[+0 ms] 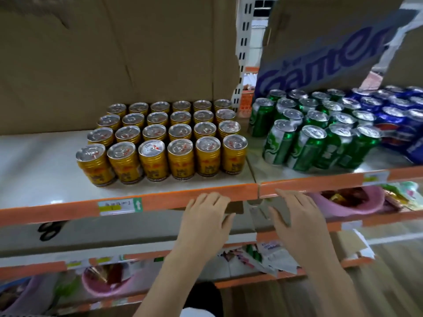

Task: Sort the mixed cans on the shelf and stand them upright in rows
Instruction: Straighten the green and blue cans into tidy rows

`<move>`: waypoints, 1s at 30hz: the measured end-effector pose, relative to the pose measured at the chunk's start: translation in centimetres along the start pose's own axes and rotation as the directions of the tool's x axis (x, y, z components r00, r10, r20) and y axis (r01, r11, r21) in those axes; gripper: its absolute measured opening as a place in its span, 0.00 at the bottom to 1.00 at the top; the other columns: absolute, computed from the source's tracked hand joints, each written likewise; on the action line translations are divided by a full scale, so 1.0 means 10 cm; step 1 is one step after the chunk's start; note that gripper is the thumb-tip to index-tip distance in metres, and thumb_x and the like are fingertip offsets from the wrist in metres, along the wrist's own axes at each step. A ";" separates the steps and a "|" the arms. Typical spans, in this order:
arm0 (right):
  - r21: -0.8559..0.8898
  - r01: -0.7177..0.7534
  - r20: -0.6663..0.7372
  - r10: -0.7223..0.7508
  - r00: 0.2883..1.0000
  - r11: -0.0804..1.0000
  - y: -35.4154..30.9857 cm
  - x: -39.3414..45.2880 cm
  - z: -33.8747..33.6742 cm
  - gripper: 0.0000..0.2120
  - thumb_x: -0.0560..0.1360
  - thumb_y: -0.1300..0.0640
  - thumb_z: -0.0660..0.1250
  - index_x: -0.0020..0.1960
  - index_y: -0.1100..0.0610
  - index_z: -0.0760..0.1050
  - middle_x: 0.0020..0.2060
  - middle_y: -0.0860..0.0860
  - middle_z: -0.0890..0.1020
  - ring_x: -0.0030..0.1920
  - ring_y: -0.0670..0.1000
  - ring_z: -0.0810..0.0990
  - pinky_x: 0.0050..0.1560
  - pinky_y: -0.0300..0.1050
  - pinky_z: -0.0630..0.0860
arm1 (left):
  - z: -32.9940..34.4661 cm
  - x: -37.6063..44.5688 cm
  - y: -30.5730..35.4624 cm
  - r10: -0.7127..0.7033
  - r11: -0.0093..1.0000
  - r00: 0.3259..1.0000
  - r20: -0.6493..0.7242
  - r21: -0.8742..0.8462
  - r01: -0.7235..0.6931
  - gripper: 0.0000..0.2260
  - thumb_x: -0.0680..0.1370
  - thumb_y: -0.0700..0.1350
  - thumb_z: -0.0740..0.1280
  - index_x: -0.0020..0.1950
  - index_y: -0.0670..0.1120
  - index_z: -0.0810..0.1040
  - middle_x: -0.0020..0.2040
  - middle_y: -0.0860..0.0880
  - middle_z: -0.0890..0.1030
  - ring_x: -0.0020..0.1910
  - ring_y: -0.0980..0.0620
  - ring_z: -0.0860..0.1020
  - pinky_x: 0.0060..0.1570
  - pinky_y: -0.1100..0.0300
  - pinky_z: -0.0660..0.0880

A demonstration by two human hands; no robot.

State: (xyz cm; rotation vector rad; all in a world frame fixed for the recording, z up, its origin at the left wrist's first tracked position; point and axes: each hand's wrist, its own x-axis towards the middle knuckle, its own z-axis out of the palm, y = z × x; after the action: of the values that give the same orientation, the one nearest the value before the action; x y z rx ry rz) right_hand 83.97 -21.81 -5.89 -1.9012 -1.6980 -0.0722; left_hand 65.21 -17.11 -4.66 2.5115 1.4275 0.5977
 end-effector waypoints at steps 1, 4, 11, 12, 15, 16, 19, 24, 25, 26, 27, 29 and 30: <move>-0.007 -0.022 -0.004 0.022 1.000 1.000 0.11 -0.02 -0.05 0.19 0.69 0.60 0.73 0.58 0.62 0.77 0.50 0.56 0.82 0.52 0.58 0.80 0.55 0.47 0.70 | 0.00 0.08 0.08 0.015 1.000 1.000 0.010 0.017 -0.015 0.17 0.80 0.53 0.57 0.68 0.51 0.69 0.65 0.54 0.71 0.65 0.53 0.67 0.65 0.59 0.60; -0.059 -0.054 -0.032 0.052 0.998 0.997 0.37 -0.02 -0.19 0.17 0.72 0.57 0.70 0.58 0.62 0.77 0.51 0.57 0.81 0.52 0.59 0.79 0.54 0.52 0.74 | -0.01 0.34 0.21 0.072 0.996 0.997 -0.038 0.059 -0.070 0.16 0.77 0.51 0.65 0.63 0.47 0.75 0.59 0.50 0.77 0.60 0.47 0.73 0.60 0.53 0.68; -0.119 -0.088 -0.092 0.078 0.993 0.989 0.77 0.47 -0.39 0.19 0.68 0.62 0.73 0.58 0.65 0.76 0.50 0.59 0.81 0.52 0.62 0.78 0.53 0.57 0.75 | -0.05 1.06 0.24 0.082 0.991 0.990 -0.117 0.116 -0.068 0.14 0.70 0.47 0.74 0.54 0.44 0.79 0.49 0.46 0.80 0.49 0.43 0.78 0.47 0.49 0.76; -0.127 -0.079 -0.096 0.067 0.993 0.989 0.79 0.56 -0.38 0.19 0.68 0.62 0.73 0.58 0.65 0.76 0.50 0.59 0.81 0.52 0.61 0.78 0.53 0.56 0.75 | -0.04 1.17 0.21 0.080 0.992 0.990 -0.119 0.110 -0.067 0.14 0.70 0.47 0.74 0.54 0.44 0.79 0.49 0.46 0.80 0.49 0.43 0.78 0.47 0.50 0.76; -0.136 -0.034 -0.105 0.020 0.994 0.990 0.84 0.92 -0.33 0.20 0.67 0.62 0.74 0.57 0.64 0.76 0.48 0.57 0.81 0.51 0.59 0.79 0.53 0.53 0.75 | -0.01 1.49 0.13 0.078 0.992 0.990 -0.118 0.111 -0.065 0.16 0.70 0.47 0.73 0.56 0.43 0.79 0.50 0.46 0.80 0.50 0.42 0.78 0.48 0.48 0.77; -0.133 -0.015 -0.115 0.000 0.993 0.991 0.85 1.06 -0.32 0.19 0.67 0.61 0.74 0.57 0.63 0.77 0.48 0.56 0.81 0.51 0.58 0.79 0.53 0.52 0.75 | -0.02 1.60 0.10 0.068 0.992 0.991 -0.115 0.114 -0.054 0.17 0.70 0.47 0.74 0.57 0.43 0.79 0.51 0.46 0.81 0.51 0.41 0.78 0.48 0.47 0.77; -0.134 0.036 -0.143 -0.056 0.988 0.990 0.85 1.45 -0.29 0.16 0.71 0.58 0.71 0.58 0.61 0.76 0.50 0.54 0.80 0.52 0.56 0.78 0.54 0.51 0.76 | -0.05 1.90 0.01 0.011 0.992 0.996 -0.090 0.127 0.001 0.20 0.68 0.48 0.76 0.57 0.42 0.79 0.51 0.44 0.81 0.50 0.40 0.79 0.45 0.47 0.77; -0.142 0.067 -0.113 -0.083 0.990 0.988 0.89 1.95 -0.23 0.19 0.74 0.48 0.60 0.59 0.59 0.76 0.53 0.51 0.79 0.56 0.53 0.76 0.57 0.50 0.74 | -0.08 2.25 -0.07 -0.082 0.987 0.996 -0.022 0.137 0.084 0.24 0.74 0.55 0.67 0.68 0.47 0.71 0.65 0.47 0.74 0.64 0.43 0.71 0.59 0.48 0.71; -0.144 0.067 -0.089 -0.081 0.993 0.987 0.92 2.03 -0.20 0.21 0.74 0.46 0.58 0.60 0.59 0.75 0.53 0.51 0.79 0.57 0.53 0.76 0.58 0.50 0.74 | -0.06 2.29 -0.08 -0.099 0.988 0.995 0.004 0.121 0.098 0.26 0.76 0.57 0.63 0.71 0.49 0.66 0.69 0.48 0.70 0.68 0.45 0.67 0.64 0.50 0.67; -0.146 0.071 -0.064 -0.081 0.995 0.987 0.96 2.10 -0.18 0.22 0.74 0.46 0.57 0.60 0.59 0.75 0.54 0.51 0.79 0.57 0.54 0.76 0.58 0.51 0.74 | -0.04 2.31 -0.09 -0.106 0.987 0.994 0.032 0.121 0.101 0.27 0.77 0.59 0.60 0.73 0.51 0.62 0.71 0.50 0.65 0.70 0.47 0.63 0.66 0.52 0.64; -0.150 0.076 -0.044 -0.083 0.996 0.986 1.00 2.18 -0.15 0.23 0.74 0.46 0.57 0.60 0.59 0.75 0.54 0.52 0.79 0.58 0.54 0.76 0.58 0.51 0.74 | -0.01 2.32 -0.09 -0.114 0.985 0.992 0.062 0.133 0.105 0.27 0.77 0.60 0.57 0.74 0.52 0.58 0.73 0.51 0.62 0.72 0.48 0.60 0.68 0.54 0.61; -0.160 0.084 -0.015 -0.088 0.996 0.983 1.09 2.33 -0.11 0.22 0.74 0.46 0.59 0.60 0.60 0.75 0.55 0.52 0.79 0.59 0.55 0.76 0.59 0.51 0.74 | 0.04 2.35 -0.11 -0.149 0.981 0.983 0.103 0.138 0.134 0.28 0.77 0.62 0.54 0.75 0.53 0.55 0.74 0.52 0.58 0.73 0.49 0.57 0.69 0.55 0.60; -0.164 0.092 -0.004 -0.094 0.996 0.982 1.13 2.42 -0.10 0.21 0.74 0.47 0.60 0.60 0.60 0.75 0.55 0.53 0.79 0.59 0.55 0.76 0.59 0.51 0.74 | 0.05 2.36 -0.11 -0.173 0.978 0.978 0.115 0.134 0.158 0.28 0.77 0.63 0.54 0.74 0.53 0.56 0.74 0.51 0.59 0.73 0.48 0.57 0.69 0.54 0.60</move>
State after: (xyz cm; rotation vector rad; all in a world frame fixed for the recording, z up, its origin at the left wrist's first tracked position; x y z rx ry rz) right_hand 99.23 -0.89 0.51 -1.9322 -1.8211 -0.2664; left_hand 75.26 3.65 0.36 2.4380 1.6514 0.3228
